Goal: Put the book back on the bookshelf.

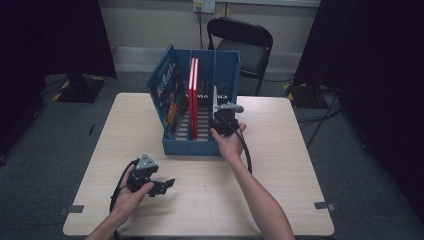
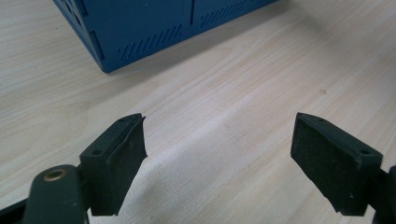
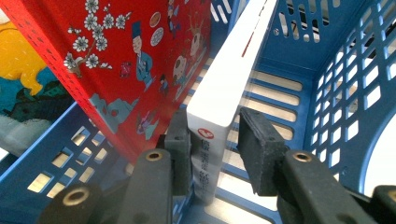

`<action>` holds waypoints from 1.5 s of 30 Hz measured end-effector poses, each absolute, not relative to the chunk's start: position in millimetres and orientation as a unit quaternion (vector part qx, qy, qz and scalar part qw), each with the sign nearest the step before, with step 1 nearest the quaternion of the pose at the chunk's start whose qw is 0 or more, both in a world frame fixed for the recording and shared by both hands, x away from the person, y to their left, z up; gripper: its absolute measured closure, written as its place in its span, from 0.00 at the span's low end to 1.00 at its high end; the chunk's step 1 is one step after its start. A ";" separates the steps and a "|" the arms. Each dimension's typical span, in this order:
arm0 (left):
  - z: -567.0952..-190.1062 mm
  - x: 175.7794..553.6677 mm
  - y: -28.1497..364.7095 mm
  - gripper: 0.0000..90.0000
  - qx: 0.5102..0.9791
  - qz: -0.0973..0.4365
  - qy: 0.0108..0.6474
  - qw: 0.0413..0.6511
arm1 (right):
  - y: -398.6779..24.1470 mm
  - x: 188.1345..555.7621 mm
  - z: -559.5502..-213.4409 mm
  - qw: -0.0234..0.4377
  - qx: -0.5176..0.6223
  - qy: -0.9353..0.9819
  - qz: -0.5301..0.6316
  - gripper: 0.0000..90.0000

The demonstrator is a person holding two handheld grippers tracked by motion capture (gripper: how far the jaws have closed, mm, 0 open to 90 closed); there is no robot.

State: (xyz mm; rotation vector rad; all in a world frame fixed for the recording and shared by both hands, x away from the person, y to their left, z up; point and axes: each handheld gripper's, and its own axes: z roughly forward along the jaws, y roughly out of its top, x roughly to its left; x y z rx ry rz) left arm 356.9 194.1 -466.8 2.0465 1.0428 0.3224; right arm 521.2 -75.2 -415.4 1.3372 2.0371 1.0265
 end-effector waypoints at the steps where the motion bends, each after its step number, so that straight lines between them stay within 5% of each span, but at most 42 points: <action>1: -466.7 356.9 194.2 0.20 0.809 0.128 0.412 0.400 | -75.3 521.2 -415.4 0.246 0.490 0.747 0.376 0.74; 22: -466.5 355.1 196.1 0.19 0.807 0.126 0.413 0.402 | -84.7 502.5 -405.7 0.229 0.452 0.758 0.410 0.46; 45: -465.1 355.1 207.6 0.19 0.793 0.155 0.432 0.400 | -148.3 447.7 -384.5 0.195 0.401 0.760 0.472 0.22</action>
